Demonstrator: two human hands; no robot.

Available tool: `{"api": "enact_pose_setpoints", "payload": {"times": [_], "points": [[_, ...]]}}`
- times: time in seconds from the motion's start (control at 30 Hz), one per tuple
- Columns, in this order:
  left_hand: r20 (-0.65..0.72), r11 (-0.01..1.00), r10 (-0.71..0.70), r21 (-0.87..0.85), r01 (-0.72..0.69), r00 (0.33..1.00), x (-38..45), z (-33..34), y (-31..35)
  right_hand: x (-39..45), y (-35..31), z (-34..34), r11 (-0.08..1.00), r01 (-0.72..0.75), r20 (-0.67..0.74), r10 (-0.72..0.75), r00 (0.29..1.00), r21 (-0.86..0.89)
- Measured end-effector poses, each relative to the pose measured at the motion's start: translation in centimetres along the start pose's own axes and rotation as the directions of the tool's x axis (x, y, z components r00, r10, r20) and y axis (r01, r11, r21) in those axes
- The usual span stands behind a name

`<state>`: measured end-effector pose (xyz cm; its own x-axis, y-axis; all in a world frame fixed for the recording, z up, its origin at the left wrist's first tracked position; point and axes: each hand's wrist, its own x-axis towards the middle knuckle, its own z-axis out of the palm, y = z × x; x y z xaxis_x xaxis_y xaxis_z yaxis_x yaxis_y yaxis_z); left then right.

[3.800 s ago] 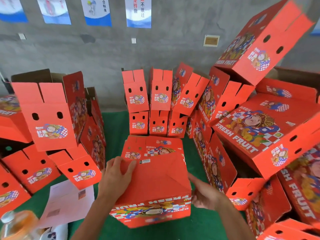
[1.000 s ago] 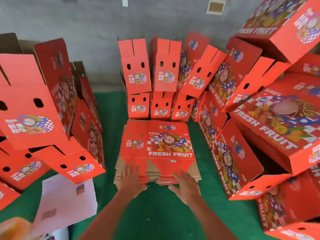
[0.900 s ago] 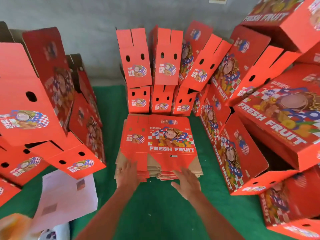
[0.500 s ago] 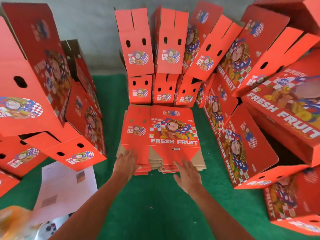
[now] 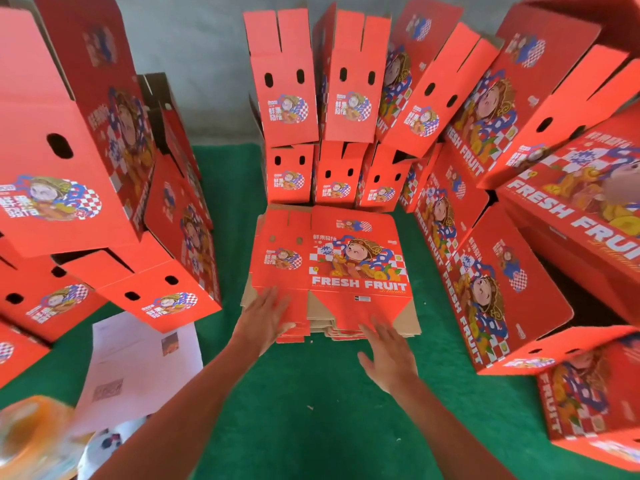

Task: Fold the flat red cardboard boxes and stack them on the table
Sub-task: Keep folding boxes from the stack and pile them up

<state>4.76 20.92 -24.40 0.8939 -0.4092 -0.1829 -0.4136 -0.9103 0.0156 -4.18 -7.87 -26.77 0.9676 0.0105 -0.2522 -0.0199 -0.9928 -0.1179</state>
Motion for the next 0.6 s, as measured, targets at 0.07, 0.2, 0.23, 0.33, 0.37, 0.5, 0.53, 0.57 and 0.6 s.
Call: {"api": "enact_pose_setpoints", "payload": {"times": [0.07, 0.2, 0.23, 0.33, 0.37, 0.5, 0.53, 0.57, 0.6], "points": [[-0.108, 0.994, 0.023, -0.103, -0.034, 0.994, -1.5, -1.2, 0.5, -0.9, 0.1, 0.1, 1.000, -0.007, -0.014, 0.007, 1.000, 0.008], [-0.254, 0.896, -0.026, -0.436, -0.090, 0.967, -4.9, -2.5, 1.8, -3.4, 0.6, -0.2, 1.000, -0.022, -0.075, 0.022, 0.997, 0.007], [-0.289, 0.855, -0.094, -0.513, -0.071, 0.953, -5.9, -3.0, 2.2, -4.2, 0.7, -0.4, 0.999, -0.049, -0.095, 0.051, 0.994, 0.022], [-0.240, 0.731, -0.249, -0.682, 0.020, 0.938, -8.3, -4.5, 3.2, -6.4, 1.1, -1.9, 0.989, -0.100, -0.217, 0.123, 0.969, 0.111], [-0.261, 0.669, -0.286, -0.744, -0.003, 0.922, -9.0, -5.4, 3.6, -7.0, 1.2, -2.8, 0.981, -0.101, -0.272, 0.144, 0.952, 0.168], [-0.419, 0.359, -0.460, -0.894, -0.268, 0.783, -11.3, -10.4, 5.6, -9.0, 1.7, -8.1, 0.897, -0.122, -0.530, 0.355, 0.770, 0.424], [-0.428, 0.310, -0.495, -0.900, -0.307, 0.756, -11.8, -11.5, 6.1, -9.4, 1.5, -9.8, 0.863, -0.119, -0.550, 0.413, 0.726, 0.491], [-0.423, 0.255, -0.524, -0.906, -0.338, 0.739, -12.3, -12.5, 6.7, -9.8, 1.3, -11.6, 0.826, -0.104, -0.552, 0.458, 0.697, 0.555], [-0.421, 0.214, -0.547, -0.906, -0.365, 0.724, -12.9, -13.6, 7.4, -10.2, 1.0, -13.3, 0.793, -0.078, -0.556, 0.489, 0.672, 0.604]]}}
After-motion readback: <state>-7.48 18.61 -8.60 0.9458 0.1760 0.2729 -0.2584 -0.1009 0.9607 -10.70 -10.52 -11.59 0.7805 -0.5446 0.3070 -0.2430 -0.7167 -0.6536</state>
